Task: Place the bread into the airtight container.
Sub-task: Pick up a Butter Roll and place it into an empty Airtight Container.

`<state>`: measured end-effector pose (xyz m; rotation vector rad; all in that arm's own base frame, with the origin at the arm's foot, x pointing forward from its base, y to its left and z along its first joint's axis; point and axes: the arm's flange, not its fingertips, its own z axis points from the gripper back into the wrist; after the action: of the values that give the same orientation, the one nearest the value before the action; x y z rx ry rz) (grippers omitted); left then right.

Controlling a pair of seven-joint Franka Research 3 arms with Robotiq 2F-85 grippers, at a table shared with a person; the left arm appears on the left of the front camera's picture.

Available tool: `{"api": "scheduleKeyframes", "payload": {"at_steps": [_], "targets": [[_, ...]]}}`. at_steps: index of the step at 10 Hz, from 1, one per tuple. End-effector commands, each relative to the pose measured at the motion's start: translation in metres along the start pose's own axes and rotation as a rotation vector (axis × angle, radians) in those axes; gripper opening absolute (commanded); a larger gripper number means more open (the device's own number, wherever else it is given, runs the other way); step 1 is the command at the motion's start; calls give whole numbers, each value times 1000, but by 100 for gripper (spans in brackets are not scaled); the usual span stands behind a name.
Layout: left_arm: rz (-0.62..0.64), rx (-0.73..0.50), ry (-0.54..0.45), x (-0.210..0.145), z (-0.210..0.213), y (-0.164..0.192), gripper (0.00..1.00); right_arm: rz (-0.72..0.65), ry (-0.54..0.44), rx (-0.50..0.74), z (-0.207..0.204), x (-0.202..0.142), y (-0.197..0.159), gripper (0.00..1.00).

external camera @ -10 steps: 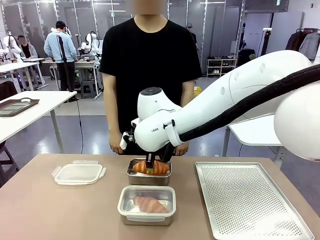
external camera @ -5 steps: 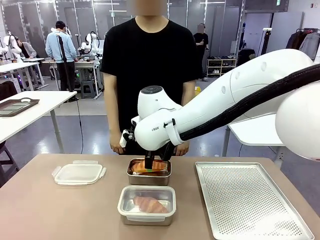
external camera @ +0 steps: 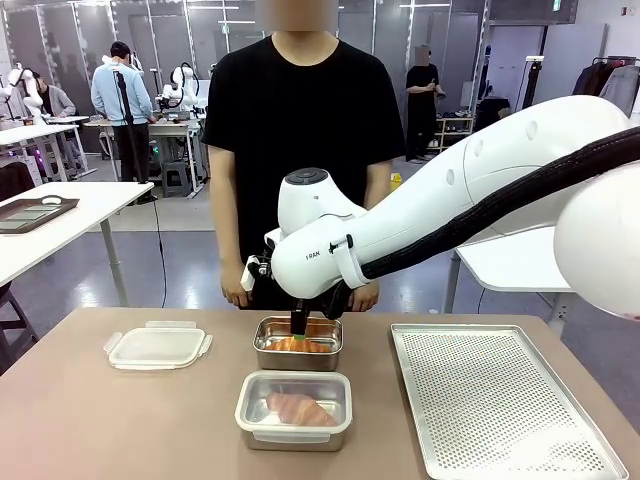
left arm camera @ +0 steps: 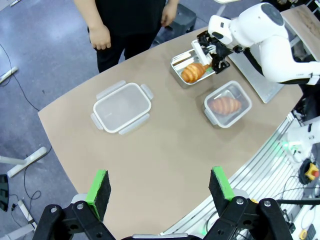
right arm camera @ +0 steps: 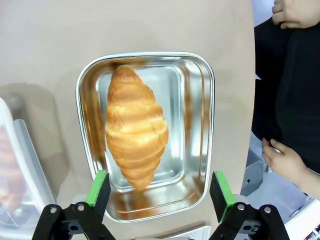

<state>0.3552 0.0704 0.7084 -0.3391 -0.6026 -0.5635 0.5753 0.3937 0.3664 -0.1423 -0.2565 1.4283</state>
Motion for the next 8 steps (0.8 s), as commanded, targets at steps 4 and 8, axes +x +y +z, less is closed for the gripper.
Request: {"api": "scheduleKeyframes", "payload": {"at_steps": [4,8], "targets": [[-8,-8,-1,0,1,-1,100,1,3,1,0,0,1,100],[-8,-8,-1,0,1,-1,100,1,3,1,0,0,1,100]]}}
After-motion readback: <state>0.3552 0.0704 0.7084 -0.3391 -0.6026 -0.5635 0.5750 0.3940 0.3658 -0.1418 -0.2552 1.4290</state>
